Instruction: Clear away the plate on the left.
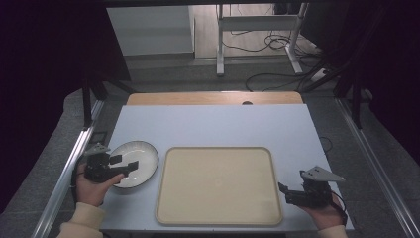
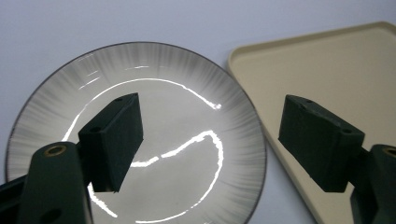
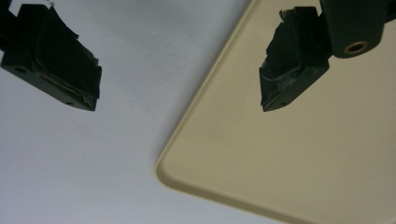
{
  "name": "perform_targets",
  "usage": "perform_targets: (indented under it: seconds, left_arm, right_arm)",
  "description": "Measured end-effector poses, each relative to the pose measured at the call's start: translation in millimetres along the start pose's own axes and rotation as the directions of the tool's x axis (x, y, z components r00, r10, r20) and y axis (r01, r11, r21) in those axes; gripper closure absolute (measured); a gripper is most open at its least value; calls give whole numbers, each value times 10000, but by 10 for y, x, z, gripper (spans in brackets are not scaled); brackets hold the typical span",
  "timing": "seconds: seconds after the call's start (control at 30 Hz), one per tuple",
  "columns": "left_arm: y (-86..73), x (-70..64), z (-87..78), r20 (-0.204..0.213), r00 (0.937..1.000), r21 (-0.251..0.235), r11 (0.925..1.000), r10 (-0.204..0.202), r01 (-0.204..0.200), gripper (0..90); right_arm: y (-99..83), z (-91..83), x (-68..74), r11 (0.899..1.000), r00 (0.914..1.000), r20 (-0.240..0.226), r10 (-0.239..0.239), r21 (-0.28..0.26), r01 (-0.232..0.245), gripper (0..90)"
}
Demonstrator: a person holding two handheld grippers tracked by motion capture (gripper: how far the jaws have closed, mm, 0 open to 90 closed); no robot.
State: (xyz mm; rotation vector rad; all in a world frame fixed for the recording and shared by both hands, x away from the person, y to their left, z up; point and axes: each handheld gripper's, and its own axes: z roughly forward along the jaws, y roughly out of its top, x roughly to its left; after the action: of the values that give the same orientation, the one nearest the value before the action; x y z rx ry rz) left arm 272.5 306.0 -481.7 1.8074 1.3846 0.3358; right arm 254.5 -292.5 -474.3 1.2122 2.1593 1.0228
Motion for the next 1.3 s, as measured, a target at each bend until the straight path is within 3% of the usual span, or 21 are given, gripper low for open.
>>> perform_targets:
  seconds: [0.27, 0.6, 1.3]
  left_arm:
    - [-21, 149, -1, -416, 9989, 98, 9997, -239, 243, 216]
    - [-10, 295, 87, -640, 9966, 324, 9980, -522, 544, 216]
    - [-10, 675, 173, -1145, 9841, 475, 9887, -1359, 1421, 209]
  right_arm:
    - [-9, 22, 5, 9997, 10000, 35, -57, 234, 56, 136]
    - [-11, 27, 4, 9996, 10000, 98, -10, 289, 7, 139]
    - [-12, 56, 25, 9989, 10000, 42, -40, 462, 38, 139]
